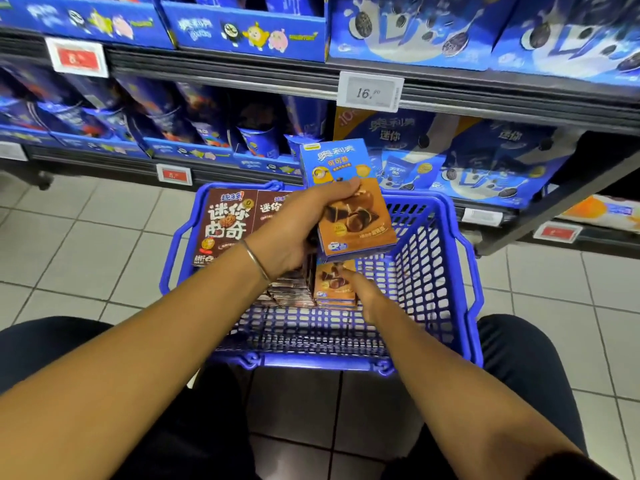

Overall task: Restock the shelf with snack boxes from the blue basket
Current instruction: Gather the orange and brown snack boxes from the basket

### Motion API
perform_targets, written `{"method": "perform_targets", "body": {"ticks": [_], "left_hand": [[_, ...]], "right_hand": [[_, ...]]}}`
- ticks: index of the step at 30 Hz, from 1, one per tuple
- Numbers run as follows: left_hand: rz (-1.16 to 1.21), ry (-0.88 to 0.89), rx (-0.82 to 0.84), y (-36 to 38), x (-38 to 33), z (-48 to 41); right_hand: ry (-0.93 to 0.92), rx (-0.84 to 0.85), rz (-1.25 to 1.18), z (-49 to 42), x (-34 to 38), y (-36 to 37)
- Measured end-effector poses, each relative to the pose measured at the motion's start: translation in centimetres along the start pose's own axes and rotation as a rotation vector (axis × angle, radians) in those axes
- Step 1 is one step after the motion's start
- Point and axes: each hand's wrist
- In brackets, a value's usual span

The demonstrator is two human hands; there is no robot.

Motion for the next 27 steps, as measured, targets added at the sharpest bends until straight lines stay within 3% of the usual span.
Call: {"method": "perform_targets", "body": {"ticks": [7,10,27], "left_hand": [[-0.007,0.019,0.021,-0.2,-0.5,0.1],[-0.013,0.0,0.043,-0.2,-0.5,0.3],[-0.075,0.004,0.028,0.0,-0.2,1.2]], "right_hand": [[0.034,0.157,0.053,-1.4,-0.8,0.1],[0.018,0.083,0.077,-1.8,-1.0,-0.3],[0.058,0.149,0.122,-1.6,-0.9,-0.9]]}}
Point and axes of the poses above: each hand's wrist, its own z-axis away from the middle knuckle, its own y-axis out of the palm, x = y × z, and after that the axes turned 6 degrees about -y, right-handed
